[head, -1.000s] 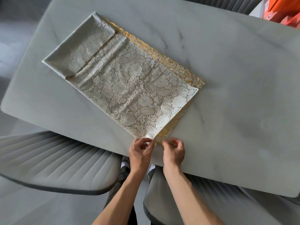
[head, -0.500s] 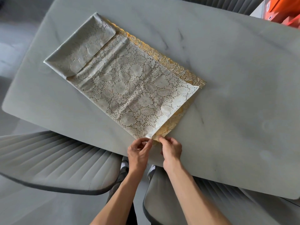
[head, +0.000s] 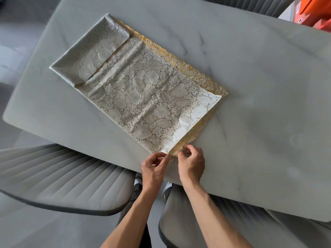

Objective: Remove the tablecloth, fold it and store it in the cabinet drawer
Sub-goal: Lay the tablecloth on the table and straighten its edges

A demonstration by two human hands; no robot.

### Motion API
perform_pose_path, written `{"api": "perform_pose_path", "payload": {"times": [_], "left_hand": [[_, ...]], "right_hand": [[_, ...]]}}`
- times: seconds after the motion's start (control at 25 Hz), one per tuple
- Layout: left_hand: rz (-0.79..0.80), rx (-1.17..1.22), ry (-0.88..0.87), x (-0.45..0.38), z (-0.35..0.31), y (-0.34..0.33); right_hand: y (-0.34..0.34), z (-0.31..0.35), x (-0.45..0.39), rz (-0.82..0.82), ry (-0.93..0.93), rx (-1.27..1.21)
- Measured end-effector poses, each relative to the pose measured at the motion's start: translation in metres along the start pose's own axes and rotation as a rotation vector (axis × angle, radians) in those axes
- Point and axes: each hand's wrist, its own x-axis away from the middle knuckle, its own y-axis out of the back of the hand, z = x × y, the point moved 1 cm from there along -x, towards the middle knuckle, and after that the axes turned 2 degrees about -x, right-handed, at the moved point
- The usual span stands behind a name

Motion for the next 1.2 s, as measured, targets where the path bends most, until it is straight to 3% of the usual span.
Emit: {"api": "perform_pose_path", "payload": {"times": [0.2, 0.36, 0.4, 0.48, 0.6, 0.72, 0.84, 0.96, 1.04, 1.2], "left_hand": [[0.009, -0.017, -0.022, 0.0, 0.0, 0.0], [0.014, -0.037, -0.035, 0.0, -0.004, 0.0], [0.01, -0.035, -0.034, 0.0, -0.005, 0.0], [0.006, -0.011, -0.04, 0.002, -0.007, -0.002], [0.037, 0.064, -0.031, 0.006, -0.013, -0.003], [0.036, 0.088, -0.05, 0.006, -0.02, -0.002], [0.026, 0.075, -0.066, 0.009, -0.022, -0.003], [0.04, 0.061, 0.031, 0.011, -0.017, -0.001], [0.042, -0.033, 0.07, 0.013, -0.008, 0.006], [0.027, -0.456, -0.054, 0.019, 0.003, 0.016]], "right_hand": [[-0.005, -0.011, -0.005, 0.175, -0.128, -0.015], [0.002, -0.011, 0.004, 0.023, 0.323, -0.055], [0.002, -0.012, 0.005, 0.072, 0.297, -0.187], [-0.002, -0.012, 0.007, 0.26, -0.009, -0.507], [-0.009, -0.015, 0.01, 0.426, -0.293, -0.669], [-0.008, -0.014, 0.011, 0.538, -0.297, -0.714], [-0.005, -0.021, 0.015, 0.552, -0.315, -0.568], [-0.006, -0.025, 0.021, 0.792, -0.495, -0.758], [-0.006, -0.024, 0.023, 0.873, -0.602, -0.756], [-0.014, -0.02, 0.025, 0.803, -0.647, -0.66]]}}
